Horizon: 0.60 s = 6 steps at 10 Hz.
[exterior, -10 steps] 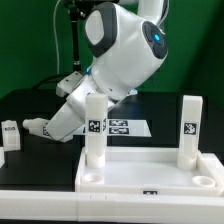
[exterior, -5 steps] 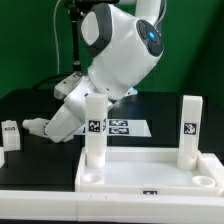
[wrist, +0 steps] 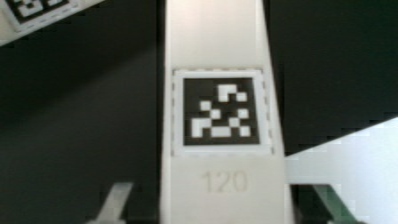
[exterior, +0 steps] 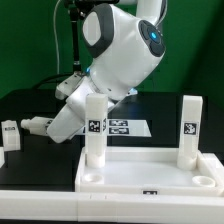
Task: Assemble desk
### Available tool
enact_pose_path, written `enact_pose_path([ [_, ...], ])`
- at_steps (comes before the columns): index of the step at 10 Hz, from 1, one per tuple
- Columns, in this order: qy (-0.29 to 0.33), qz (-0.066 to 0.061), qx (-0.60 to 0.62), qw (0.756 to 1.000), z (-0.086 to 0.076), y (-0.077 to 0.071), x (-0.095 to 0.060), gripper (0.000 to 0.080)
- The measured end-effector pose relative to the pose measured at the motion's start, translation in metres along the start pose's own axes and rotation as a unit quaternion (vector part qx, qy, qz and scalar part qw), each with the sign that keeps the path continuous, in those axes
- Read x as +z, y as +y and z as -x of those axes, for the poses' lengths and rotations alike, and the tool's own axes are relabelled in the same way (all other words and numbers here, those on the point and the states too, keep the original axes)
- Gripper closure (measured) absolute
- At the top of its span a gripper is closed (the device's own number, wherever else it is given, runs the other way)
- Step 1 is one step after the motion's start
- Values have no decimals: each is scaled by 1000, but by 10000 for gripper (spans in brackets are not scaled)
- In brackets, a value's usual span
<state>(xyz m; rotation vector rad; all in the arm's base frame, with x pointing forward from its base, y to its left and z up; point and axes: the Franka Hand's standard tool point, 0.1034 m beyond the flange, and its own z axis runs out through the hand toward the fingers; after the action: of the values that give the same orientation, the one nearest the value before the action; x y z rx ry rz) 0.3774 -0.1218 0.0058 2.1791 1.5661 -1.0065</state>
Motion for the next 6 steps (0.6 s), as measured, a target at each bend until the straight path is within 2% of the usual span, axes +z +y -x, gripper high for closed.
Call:
enact_pose_path([
  [2,-9,-8,-13,1000,5,-1,0,511],
  [4,-44,-42,-16,998,23,-8,-7,511],
  [5,-54,-54,-19,997,33,-12,-14,511],
  [6,-64,-72,-16,995,48,-17,-22,511],
])
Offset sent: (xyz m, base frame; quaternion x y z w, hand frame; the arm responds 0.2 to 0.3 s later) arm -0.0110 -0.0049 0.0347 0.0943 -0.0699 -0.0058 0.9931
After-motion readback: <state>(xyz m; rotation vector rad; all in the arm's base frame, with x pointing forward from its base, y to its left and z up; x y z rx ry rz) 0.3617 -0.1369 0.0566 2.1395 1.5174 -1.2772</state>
